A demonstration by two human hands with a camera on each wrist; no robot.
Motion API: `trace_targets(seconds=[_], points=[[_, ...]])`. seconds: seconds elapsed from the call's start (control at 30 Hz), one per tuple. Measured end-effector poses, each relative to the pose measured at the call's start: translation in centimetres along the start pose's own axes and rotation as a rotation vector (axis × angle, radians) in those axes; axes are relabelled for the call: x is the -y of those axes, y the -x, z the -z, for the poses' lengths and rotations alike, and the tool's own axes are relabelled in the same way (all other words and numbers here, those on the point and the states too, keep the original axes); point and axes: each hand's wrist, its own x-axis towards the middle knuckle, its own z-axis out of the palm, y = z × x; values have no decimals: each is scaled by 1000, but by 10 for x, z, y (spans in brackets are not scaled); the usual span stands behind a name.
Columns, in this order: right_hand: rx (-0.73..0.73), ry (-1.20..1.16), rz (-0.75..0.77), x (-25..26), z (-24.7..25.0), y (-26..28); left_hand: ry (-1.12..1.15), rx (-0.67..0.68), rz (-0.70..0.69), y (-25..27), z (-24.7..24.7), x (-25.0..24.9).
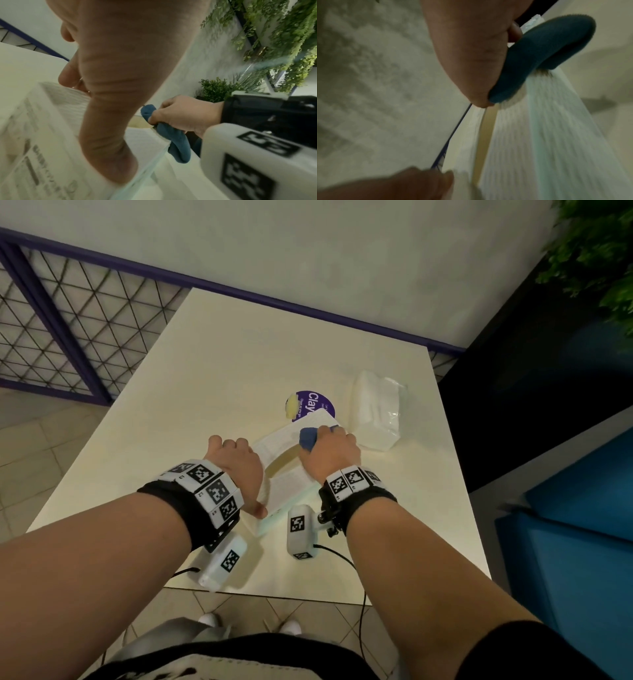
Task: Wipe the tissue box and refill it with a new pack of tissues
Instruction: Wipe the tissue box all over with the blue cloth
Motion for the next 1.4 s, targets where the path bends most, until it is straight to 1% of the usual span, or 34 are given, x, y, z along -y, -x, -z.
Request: trace_targets(seconds=[0.03, 0.07, 0.1, 0.17, 0.2, 0.23, 0.3, 0.4, 0.47, 0.57, 0.67, 0.73, 0.77, 0.83, 0.87, 0.9, 0.93, 0.97, 1.0, 1.03, 1.07, 1.1, 1.13, 1.17, 1.2, 1.23, 1.27, 1.33, 1.4], points=[[-31, -51, -8, -1, 4, -1, 11, -9, 6, 1, -1, 0], [-61, -159, -40, -6, 9, -1, 48, -43, -7, 2, -2, -1], [-95, -289, -80, -13, 14, -1, 117, -105, -45, 2, -4, -2], [-178, -508, -124, -34, 22, 1, 276, -220, -176, 1, -8, -5], [-229, -585, -145, -47, 24, 4, 323, -224, -238, 0, -11, -8], [-275, -657, -184, -60, 25, 8, 324, -196, -276, 0, -14, -11], [-342, -783, -271, -82, 27, 17, 231, -159, -324, -3, -19, -17], [-398, -769, -318, -100, 36, 29, 148, -118, -388, -6, -21, -26], [-427, -775, -304, -105, 45, 39, 199, -59, -422, -11, -24, -31], [-438, -807, -288, -106, 56, 52, 353, -28, -411, -15, -26, -32], [-416, -918, -214, -95, 66, 63, 622, -15, -360, -17, -17, -21], [-370, -931, -122, -77, 71, 68, 886, -22, -345, -17, -5, -13], [-325, -915, -60, -63, 71, 70, 982, -43, -330, -16, 2, -10], [-171, -819, 119, -32, 62, 77, 1119, -97, -287, -15, 14, -5], [-107, -735, 239, -18, 52, 81, 1181, -108, -260, -14, 19, -3], [-60, -660, 344, -8, 40, 84, 1247, -112, -222, -12, 23, 0], [-19, -614, 401, -4, 30, 85, 1315, -115, -170, -12, 25, 3], [31, -604, 421, -4, 25, 82, 1367, -121, -147, -12, 26, 5], [75, -600, 418, -6, 24, 76, 1406, -113, -159, -10, 28, 9], [94, -571, 400, -11, 22, 64, 1446, -100, -199, -7, 28, 12], [83, -509, 366, -14, 22, 53, 1497, -70, -246, -5, 27, 13], [47, -446, 311, -16, 21, 39, 1536, -38, -285, -3, 27, 13], [-5, -393, 245, -17, 25, 30, 1543, -32, -286, -1, 29, 12], [-69, -396, 193, -15, 28, 24, 1539, -48, -262, 2, 31, 11], [-119, -457, 169, -11, 30, 25, 1536, -68, -224, 1, 31, 11], [-131, -538, 185, -7, 31, 31, 1529, -90, -212, -1, 32, 12], [-100, -588, 239, -2, 31, 43, 1521, -113, -213, -2, 34, 14], [-2, -576, 369, 10, 26, 75, 1508, -133, -194, -6, 37, 21], [8, -522, 459, 16, 16, 96, 1573, -91, -167, -6, 41, 25]])
